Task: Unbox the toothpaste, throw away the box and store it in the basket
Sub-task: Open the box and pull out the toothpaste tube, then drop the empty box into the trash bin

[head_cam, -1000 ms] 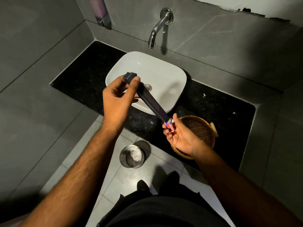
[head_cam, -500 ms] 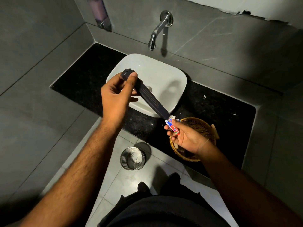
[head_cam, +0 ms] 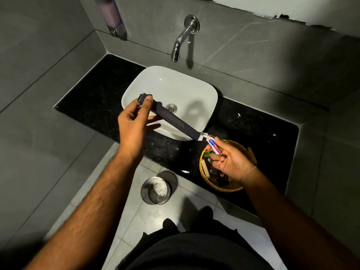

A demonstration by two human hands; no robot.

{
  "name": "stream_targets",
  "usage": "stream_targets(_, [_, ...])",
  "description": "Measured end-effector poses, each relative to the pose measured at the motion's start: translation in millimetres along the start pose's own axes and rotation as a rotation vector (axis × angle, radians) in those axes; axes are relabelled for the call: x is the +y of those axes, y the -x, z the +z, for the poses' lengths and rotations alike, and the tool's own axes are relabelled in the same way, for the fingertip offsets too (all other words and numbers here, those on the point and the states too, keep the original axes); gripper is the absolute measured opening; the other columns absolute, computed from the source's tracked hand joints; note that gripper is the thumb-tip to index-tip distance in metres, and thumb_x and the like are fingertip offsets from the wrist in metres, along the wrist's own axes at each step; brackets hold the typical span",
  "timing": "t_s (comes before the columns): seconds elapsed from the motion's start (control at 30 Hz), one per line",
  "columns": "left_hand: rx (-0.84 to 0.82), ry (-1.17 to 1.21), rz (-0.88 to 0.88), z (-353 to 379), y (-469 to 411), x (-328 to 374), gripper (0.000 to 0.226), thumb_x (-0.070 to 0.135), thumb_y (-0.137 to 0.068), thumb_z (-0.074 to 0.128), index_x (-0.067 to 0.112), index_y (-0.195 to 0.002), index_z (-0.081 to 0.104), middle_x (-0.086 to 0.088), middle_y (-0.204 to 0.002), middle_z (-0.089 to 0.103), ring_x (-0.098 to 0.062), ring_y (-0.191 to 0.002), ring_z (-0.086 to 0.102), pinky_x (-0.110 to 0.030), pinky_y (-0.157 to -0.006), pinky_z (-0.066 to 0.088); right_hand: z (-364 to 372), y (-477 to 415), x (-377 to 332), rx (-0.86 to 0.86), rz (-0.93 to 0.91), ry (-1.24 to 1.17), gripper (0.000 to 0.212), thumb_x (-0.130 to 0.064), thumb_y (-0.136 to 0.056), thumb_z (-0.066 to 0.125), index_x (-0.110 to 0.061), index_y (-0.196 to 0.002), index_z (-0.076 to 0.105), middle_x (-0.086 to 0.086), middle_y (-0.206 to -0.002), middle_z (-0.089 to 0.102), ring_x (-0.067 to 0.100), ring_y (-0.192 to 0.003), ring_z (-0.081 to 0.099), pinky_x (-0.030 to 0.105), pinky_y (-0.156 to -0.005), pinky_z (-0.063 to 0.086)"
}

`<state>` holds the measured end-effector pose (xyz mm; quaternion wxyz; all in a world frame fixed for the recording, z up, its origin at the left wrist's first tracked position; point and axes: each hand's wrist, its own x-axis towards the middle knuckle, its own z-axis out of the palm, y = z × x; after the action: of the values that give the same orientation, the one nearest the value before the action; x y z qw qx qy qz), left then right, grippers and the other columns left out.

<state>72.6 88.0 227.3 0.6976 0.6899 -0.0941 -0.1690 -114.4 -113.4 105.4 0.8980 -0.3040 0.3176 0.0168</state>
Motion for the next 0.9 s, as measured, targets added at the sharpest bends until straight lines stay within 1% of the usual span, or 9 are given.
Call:
stream_targets(0.13, [0.029,0.098,-0.070,-10.0,-3.0,-8.3,0.026,0.042,-0.108,0.065,0.023,-0.119,0.080,-0.002,-0.121,0.083,-0.026,-0.099,0.084,-0.039,-0.083,0.069,-8.6,2.2,-6.5,0.049,-0.031,0.027,0.024,-0.032,-0.102,0.063,-0.018,-0.095,0.081,-0.001,-0.089,0.076,0.003,-0.051,0.038,0.017,-0.049,0.036])
stream_targets(0.23, [0.070,0.167,-0.118,-21.8,-5.2,-14.4,0.025,0.048,-0.103,0.069,0.028,-0.112,0.081,0.012,-0.089,0.073,-0.009,-0.080,0.070,-0.029,-0.076,0.059,-15.2,3.6,-8.6,0.098,-0.046,0.056,0.022,-0.031,-0.101,0.065,-0.020,-0.090,0.082,-0.002,-0.088,0.075,0.003,-0.050,0.040,0.018,-0.050,0.035])
stream_targets(0.33, [0.099,0.193,-0.145,-41.2,-6.8,-22.6,0.019,0.050,-0.100,0.071,0.033,-0.102,0.079,0.013,-0.076,0.062,-0.007,-0.074,0.064,-0.031,-0.073,0.056,-23.4,5.3,-6.7,0.151,-0.055,0.105,0.024,-0.033,-0.100,0.066,-0.025,-0.085,0.083,-0.004,-0.087,0.076,0.002,-0.049,0.040,0.017,-0.050,0.036])
stream_targets(0.43, [0.137,0.118,-0.151,-69.2,-4.6,-39.0,0.014,0.045,-0.100,0.073,0.033,-0.105,0.078,0.010,-0.081,0.064,-0.010,-0.073,0.065,-0.032,-0.073,0.058,-27.1,4.5,-2.3,0.251,-0.086,0.178,0.020,-0.035,-0.096,0.070,-0.026,-0.085,0.085,-0.002,-0.087,0.078,0.002,-0.050,0.044,0.017,-0.051,0.042])
stream_targets(0.57, [0.192,-0.039,-0.190,-119.7,16.3,-79.2,0.012,0.029,-0.108,0.064,0.023,-0.115,0.072,-0.008,-0.099,0.075,-0.022,-0.086,0.075,-0.045,-0.085,0.062,-17.1,-6.6,8.2,0.455,-0.183,0.401,0.014,-0.038,-0.090,0.078,-0.026,-0.094,0.083,0.003,-0.087,0.082,0.005,-0.055,0.054,0.025,-0.061,0.052])
stream_targets(0.63, [0.186,-0.121,-0.245,-143.0,35.4,-104.3,0.010,0.019,-0.109,0.063,0.015,-0.118,0.068,-0.017,-0.106,0.077,-0.028,-0.089,0.075,-0.047,-0.085,0.061,-4.9,-17.6,19.0,0.465,-0.208,0.470,0.014,-0.037,-0.091,0.078,-0.025,-0.095,0.083,0.002,-0.082,0.082,0.004,-0.052,0.053,0.026,-0.062,0.052])
stream_targets(0.73, [0.201,-0.238,-0.374,-166.7,67.5,-146.7,0.011,0.006,-0.105,0.067,0.004,-0.115,0.063,-0.027,-0.109,0.077,-0.033,-0.086,0.072,-0.039,-0.075,0.056,18.5,-37.1,41.2,0.443,-0.247,0.570,0.016,-0.030,-0.094,0.075,-0.017,-0.094,0.083,0.009,-0.078,0.080,0.004,-0.046,0.045,0.019,-0.047,0.039])
stream_targets(0.8, [0.260,-0.290,-0.457,-180.9,90.1,-179.8,0.014,0.005,-0.102,0.072,0.002,-0.112,0.064,-0.024,-0.104,0.077,-0.033,-0.087,0.070,-0.037,-0.071,0.054,36.1,-54.1,63.5,0.408,-0.284,0.664,0.015,-0.025,-0.096,0.073,-0.016,-0.089,0.082,0.007,-0.070,0.075,0.001,-0.041,0.042,0.015,-0.041,0.033])
stream_targets(0.9, [0.374,-0.280,-0.570,-193.4,122.1,-229.6,0.023,0.006,-0.100,0.075,0.007,-0.122,0.068,-0.014,-0.096,0.072,-0.030,-0.083,0.065,-0.032,-0.065,0.051,60.6,-76.0,98.9,0.361,-0.310,0.779,0.014,-0.018,-0.096,0.072,-0.013,-0.087,0.081,-0.006,-0.058,0.070,-0.003,-0.040,0.051,0.007,-0.045,0.038])
